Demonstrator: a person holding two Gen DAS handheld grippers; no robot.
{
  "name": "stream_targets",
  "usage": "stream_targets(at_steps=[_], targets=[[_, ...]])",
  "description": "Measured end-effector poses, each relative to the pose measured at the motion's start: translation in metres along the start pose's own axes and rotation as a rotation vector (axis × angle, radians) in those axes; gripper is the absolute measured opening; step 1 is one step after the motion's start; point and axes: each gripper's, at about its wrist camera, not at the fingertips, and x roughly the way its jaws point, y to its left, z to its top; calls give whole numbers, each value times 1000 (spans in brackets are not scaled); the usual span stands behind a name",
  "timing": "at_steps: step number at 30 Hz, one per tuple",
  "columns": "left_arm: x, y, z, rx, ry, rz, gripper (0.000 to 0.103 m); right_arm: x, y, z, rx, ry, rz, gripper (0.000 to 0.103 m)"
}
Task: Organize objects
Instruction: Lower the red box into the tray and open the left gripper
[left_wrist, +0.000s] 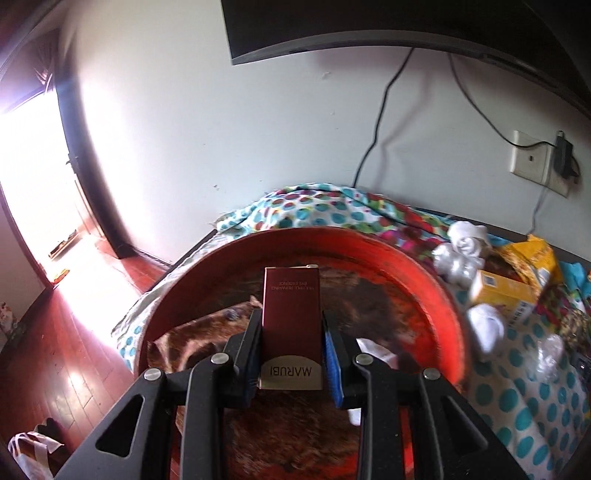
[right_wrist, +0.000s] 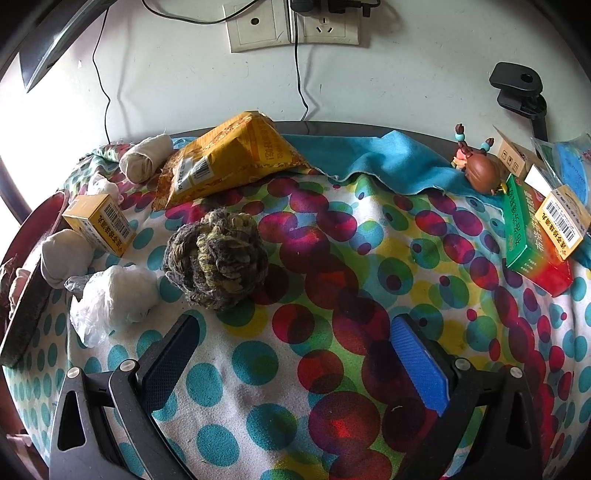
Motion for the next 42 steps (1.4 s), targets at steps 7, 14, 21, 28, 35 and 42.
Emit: stream_targets(at_steps=[7,14,21,28,35,42], targets=[[18,15,4,-22,27,29,29,1,1,0,-5,3,-7,103],[37,24,5,-48,66,34,29,2,3,0,-18,9,-21,103],[50,29,4,-65,92,38,29,4,5,0,-27,14,-33,103],[57,30,3,-67,106,36,29,4,5,0,-27,14,-34,103],[58,29,1,-60,113,37,30,4,5,0,-27,14,-33,103],[60,27,2,-57,115,43,30,4,5,0,-27,14,-33,103]])
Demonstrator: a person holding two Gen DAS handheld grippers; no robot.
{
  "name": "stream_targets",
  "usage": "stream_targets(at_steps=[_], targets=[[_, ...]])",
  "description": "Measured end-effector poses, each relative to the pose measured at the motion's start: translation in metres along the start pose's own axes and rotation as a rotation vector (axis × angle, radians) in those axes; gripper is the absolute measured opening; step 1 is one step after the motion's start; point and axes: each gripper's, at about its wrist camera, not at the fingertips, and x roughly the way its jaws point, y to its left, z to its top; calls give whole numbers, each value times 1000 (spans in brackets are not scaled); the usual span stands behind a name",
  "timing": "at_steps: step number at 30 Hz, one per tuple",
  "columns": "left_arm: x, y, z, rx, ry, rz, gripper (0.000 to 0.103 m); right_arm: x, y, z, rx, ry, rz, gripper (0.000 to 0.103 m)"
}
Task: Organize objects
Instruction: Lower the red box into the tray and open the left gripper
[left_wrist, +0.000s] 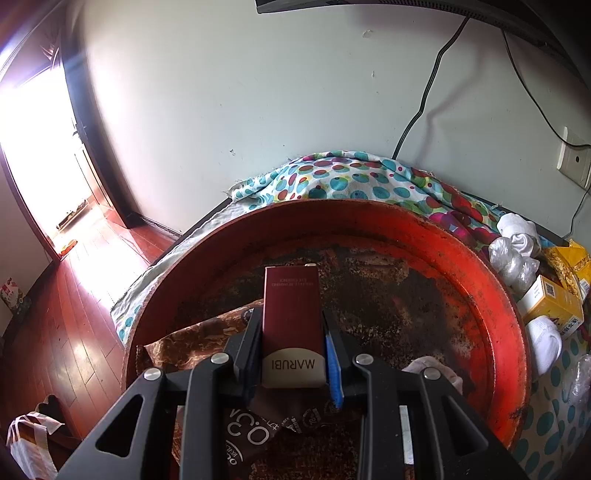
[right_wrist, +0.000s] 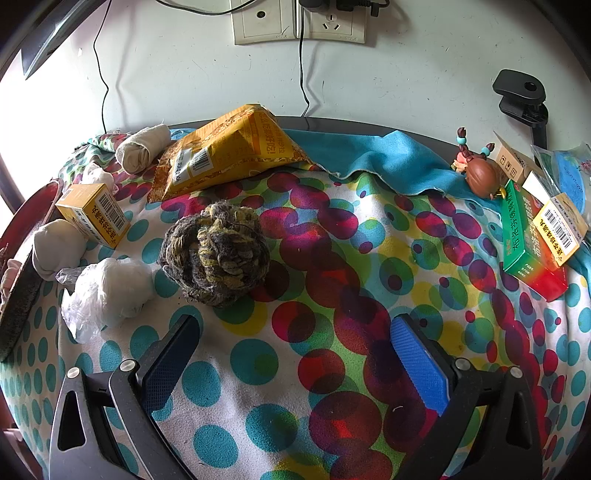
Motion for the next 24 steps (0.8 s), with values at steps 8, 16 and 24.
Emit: stream_targets(at_steps=[8,16,24], targets=[[10,0,1,-15,36,-10,33,0,0,0,0,0,-1,103],[10,-4,0,-8,42,3,68,0,0,0,0,0,-1,103],[-17,-8,-5,9,-2,-3,76,1,0,0,-5,3,-6,103]])
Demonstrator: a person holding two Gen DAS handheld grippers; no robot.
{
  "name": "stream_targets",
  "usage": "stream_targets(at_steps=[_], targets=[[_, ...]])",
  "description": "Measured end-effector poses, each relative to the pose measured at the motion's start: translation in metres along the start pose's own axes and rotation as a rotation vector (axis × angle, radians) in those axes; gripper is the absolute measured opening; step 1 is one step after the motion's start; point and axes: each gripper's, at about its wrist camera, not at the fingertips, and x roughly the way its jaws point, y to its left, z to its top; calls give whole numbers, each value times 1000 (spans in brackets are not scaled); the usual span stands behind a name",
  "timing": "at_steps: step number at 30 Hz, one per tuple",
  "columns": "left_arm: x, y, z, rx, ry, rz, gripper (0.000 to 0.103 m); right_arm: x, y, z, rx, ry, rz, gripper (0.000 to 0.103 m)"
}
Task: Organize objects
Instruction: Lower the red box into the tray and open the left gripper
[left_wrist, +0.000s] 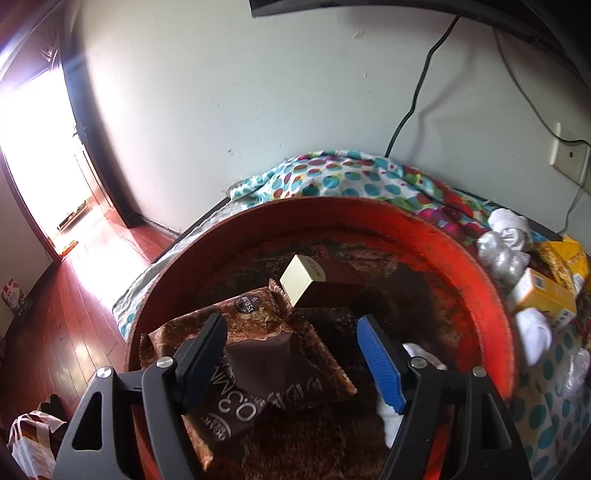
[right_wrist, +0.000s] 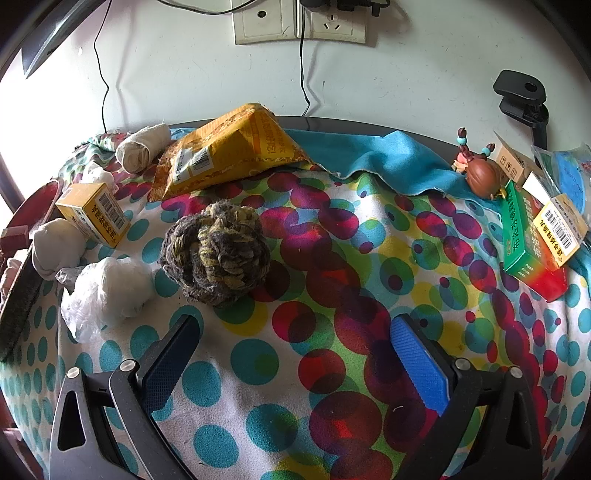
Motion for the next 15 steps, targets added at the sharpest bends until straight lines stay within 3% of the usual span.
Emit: stream_targets(at_steps=[8,15], targets=[[-46,-9,-15,30,-44,-40,77,0,1,-2,-12,4,-8,103],[-83,-11,-35,59,-99,-70,80,-19,9,-12,-9,-18,50,103]])
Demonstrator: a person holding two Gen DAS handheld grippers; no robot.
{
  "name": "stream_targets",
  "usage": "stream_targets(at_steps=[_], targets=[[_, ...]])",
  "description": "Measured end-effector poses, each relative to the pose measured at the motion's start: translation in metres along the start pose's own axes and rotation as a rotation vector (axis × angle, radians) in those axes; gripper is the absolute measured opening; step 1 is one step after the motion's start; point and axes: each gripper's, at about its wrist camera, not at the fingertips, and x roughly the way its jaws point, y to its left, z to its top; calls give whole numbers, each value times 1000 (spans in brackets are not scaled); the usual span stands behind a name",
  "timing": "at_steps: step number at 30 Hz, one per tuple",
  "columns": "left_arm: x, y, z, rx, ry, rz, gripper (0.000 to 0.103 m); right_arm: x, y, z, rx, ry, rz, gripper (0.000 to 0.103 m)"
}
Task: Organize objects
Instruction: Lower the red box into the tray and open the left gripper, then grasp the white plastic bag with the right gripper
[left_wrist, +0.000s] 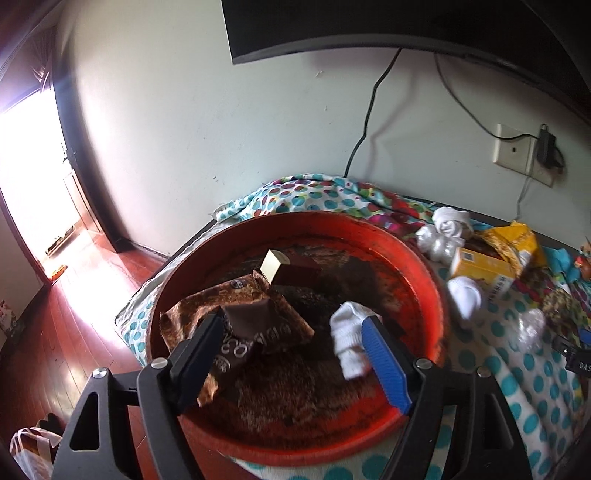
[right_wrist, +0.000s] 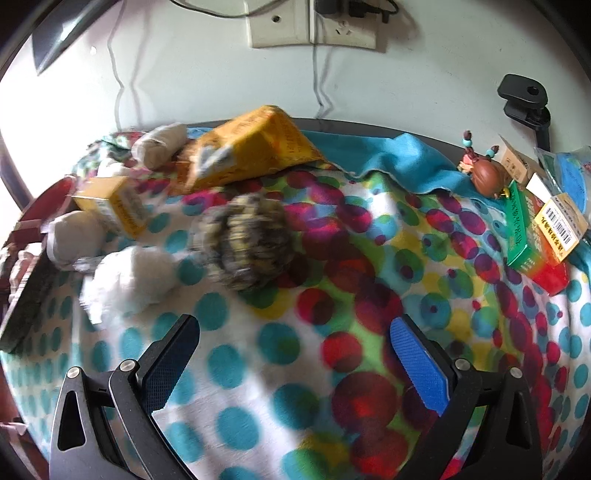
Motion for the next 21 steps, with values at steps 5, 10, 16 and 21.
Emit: stream_targets(at_steps=[5,10,16,21], targets=[[-9,-1,-12,2,-14,-12,81,-23,38,-1,-88,-57,23,103],[-23,0,-38,4,-28,-25,85,-33,75,0,-161,-83,53,103],[-45,0,-78,-39,-36,-66,86,-13,91,-3,-158,-42,3,103],[-46,-3,-95,-63,-15,-105,86,-4,93,-1,-122,-40,27,102]])
